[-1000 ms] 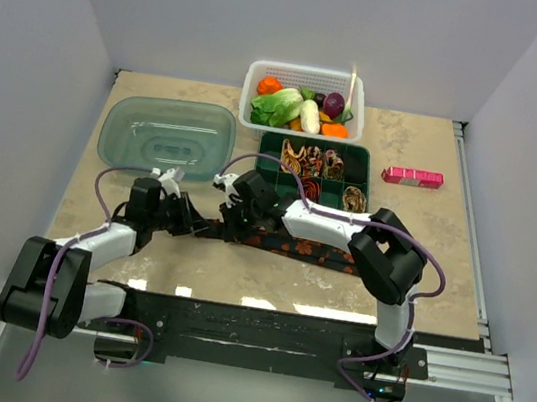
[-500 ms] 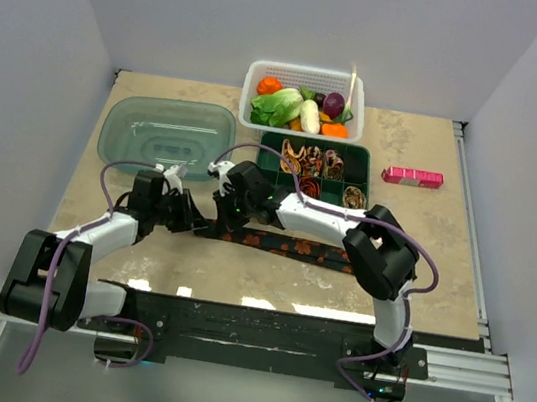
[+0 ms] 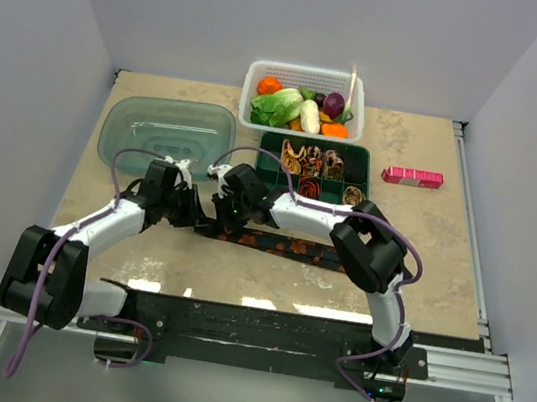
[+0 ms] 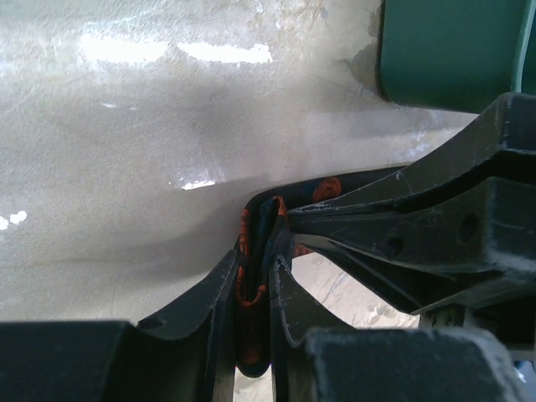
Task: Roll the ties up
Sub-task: Roll the tie at the center of the board.
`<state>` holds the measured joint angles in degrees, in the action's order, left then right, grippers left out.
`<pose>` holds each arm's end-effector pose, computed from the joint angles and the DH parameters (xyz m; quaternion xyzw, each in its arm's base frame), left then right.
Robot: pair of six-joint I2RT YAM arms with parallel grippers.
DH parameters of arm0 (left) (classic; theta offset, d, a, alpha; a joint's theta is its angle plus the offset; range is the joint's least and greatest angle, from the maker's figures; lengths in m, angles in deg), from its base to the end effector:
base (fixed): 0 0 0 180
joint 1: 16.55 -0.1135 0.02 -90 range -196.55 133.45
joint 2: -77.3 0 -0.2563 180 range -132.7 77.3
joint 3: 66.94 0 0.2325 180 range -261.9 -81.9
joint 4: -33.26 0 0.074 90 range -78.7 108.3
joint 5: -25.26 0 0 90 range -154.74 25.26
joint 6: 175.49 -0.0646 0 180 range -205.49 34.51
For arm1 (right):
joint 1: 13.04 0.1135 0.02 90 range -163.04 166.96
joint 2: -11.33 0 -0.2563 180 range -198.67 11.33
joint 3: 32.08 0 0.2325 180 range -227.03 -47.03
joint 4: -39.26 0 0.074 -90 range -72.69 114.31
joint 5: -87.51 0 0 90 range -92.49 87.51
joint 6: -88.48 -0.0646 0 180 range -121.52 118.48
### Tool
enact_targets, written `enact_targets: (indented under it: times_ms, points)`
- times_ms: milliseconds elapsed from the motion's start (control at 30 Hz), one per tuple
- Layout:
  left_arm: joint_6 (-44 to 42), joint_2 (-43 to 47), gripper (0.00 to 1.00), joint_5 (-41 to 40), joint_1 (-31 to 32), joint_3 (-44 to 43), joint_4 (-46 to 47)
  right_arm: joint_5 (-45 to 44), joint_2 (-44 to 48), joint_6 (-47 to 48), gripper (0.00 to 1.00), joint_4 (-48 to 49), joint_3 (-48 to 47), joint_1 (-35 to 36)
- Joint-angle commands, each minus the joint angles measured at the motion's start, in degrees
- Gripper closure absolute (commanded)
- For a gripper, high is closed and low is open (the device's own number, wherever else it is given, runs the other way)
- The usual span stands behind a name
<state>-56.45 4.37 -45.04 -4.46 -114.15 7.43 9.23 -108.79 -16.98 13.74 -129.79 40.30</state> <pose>0.2282 -0.0712 0.1520 -0.0814 0.9285 -0.2652 0.2470 0.2614 0.3733 0.1447 -0.3360 0.8663 0.2804 0.2408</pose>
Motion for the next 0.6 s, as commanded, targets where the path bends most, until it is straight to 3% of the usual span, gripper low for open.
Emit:
enact_targets:
  times_ms: [0, 367, 567]
  points:
    - [-2.76, -2.21, 1.00, -6.51, 3.72, -6.41, -6.69, 2.86, 0.32, -2.37, 1.00, 3.98, -2.67, -0.08]
    - [-2.58, -2.92, 1.00, -12.58, 8.03, -11.25, -8.99, 10.51, -0.12, -7.47, 1.00, 9.69, -1.09, -0.08]
    - [-4.86, -4.06, 1.00, -18.82, 8.29, -15.82, -15.66, 7.27, 2.07, -6.77, 1.00, 8.55, -0.30, -0.60]
